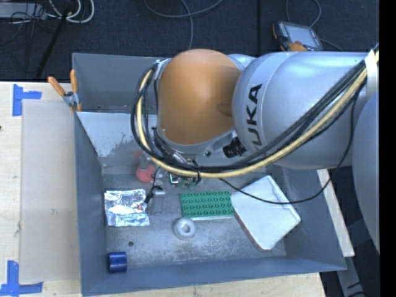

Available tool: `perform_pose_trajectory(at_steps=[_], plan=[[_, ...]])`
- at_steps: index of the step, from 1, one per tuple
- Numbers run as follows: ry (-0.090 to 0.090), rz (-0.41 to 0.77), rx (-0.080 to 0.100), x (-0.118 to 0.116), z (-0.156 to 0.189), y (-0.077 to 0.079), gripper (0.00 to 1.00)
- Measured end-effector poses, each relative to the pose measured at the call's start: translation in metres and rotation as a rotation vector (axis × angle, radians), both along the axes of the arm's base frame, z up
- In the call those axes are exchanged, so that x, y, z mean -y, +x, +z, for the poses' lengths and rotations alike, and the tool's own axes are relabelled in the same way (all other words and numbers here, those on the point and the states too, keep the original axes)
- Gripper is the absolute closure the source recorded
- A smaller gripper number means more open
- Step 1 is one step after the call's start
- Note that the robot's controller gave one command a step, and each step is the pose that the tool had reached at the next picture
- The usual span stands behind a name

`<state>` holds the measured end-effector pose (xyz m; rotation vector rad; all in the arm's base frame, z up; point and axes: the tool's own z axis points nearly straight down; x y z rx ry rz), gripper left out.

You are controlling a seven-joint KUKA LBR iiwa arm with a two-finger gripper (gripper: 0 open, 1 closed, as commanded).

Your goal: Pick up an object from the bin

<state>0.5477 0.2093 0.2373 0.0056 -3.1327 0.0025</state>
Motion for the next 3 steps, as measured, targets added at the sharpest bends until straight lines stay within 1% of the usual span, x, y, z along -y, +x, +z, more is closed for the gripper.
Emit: perform_pose_trajectory(at_steps=[1, 2, 3], plan=[[-0.002, -0.067, -0.001, -0.015, -0.075, -0.012, 0.00], [-0.002, 0.022, 0.002, -0.002, -0.173, 0.017, 0.00], [0.002, 0.019, 0.009, -0.003, -0.167, 0.019, 1.00]])
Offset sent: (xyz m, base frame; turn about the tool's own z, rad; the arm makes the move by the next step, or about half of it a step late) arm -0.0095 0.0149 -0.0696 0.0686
